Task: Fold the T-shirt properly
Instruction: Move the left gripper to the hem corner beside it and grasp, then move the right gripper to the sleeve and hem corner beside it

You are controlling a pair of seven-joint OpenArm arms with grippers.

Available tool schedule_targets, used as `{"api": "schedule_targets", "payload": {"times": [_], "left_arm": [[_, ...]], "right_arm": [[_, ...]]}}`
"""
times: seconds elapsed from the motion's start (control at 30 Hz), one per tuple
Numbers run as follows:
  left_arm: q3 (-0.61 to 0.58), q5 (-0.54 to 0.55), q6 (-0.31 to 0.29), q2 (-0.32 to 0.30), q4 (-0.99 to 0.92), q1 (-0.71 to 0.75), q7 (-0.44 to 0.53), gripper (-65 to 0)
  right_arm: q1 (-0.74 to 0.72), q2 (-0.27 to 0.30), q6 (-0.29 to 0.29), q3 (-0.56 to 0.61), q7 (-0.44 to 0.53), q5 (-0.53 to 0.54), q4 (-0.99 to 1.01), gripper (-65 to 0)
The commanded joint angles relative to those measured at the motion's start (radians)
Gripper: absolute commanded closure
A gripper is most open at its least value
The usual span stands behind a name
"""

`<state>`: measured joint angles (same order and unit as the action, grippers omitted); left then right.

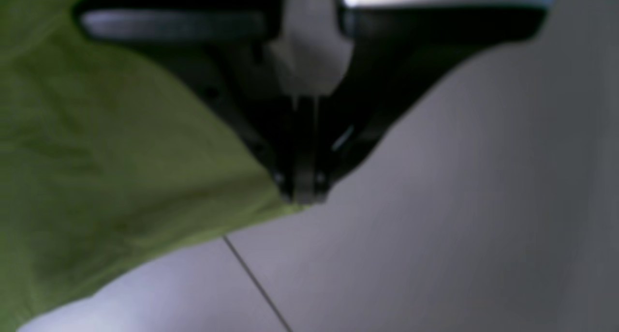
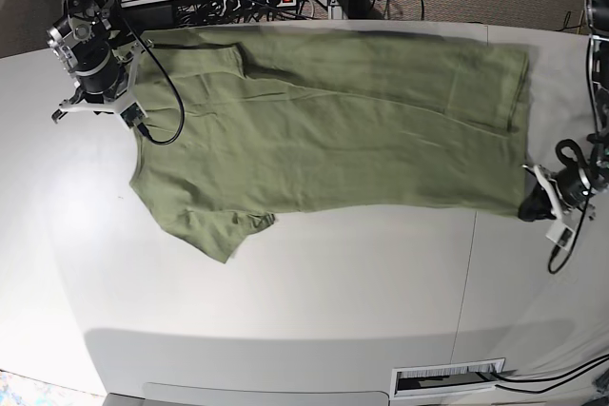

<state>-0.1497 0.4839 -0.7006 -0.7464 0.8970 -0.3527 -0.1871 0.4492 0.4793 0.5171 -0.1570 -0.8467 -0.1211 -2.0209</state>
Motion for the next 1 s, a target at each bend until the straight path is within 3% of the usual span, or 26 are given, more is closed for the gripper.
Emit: {"api": "schedule_targets", "payload": {"times": [0.0, 0.17, 0.3, 0.43, 0.63, 0.8, 0.97], "left_arm": [[0.008, 0.036, 0.002, -0.032, 0.018, -0.024, 0.011, 0.0], [0.008, 0.192, 0.002, -0.032, 0.023, -0.023, -0.088, 0.0], [0.008, 0.201, 0.002, -0.034, 0.024, -0.021, -0.105, 0.0], [0.008, 0.203, 0.002, -0.033, 0.031, -0.012, -0.119, 0.0], [0.008, 0.205, 0.002, -0.035, 0.05, -0.01, -0.12, 0.0], [0.008, 0.212, 0.002, -0.035, 0.05, -0.01, -0.119, 0.0], [0.008, 0.212, 0.002, -0.035, 0.05, -0.01, -0.119, 0.0]], "right_arm": [[-0.007, 0.013, -0.012, -0.01, 0.026, -0.002, -0.015, 0.0], [-0.081, -0.04, -0.013, -0.01, 0.05, -0.002, -0.011, 0.0], [-0.178, -0.117, -0.013, -0.01, 0.092, -0.002, 0.055, -1.2], [-0.288, -0.171, -0.012, -0.01, 0.106, -0.002, 0.18, -6.9], [-0.403, -0.177, -0.013, -0.008, 0.065, -0.002, 0.34, -17.6], [-0.483, -0.177, -0.012, -0.008, 0.101, -0.001, 0.384, -17.7], [-0.628, -0.177, -0.012, -0.008, 0.151, 0.028, 0.546, -21.9]]}}
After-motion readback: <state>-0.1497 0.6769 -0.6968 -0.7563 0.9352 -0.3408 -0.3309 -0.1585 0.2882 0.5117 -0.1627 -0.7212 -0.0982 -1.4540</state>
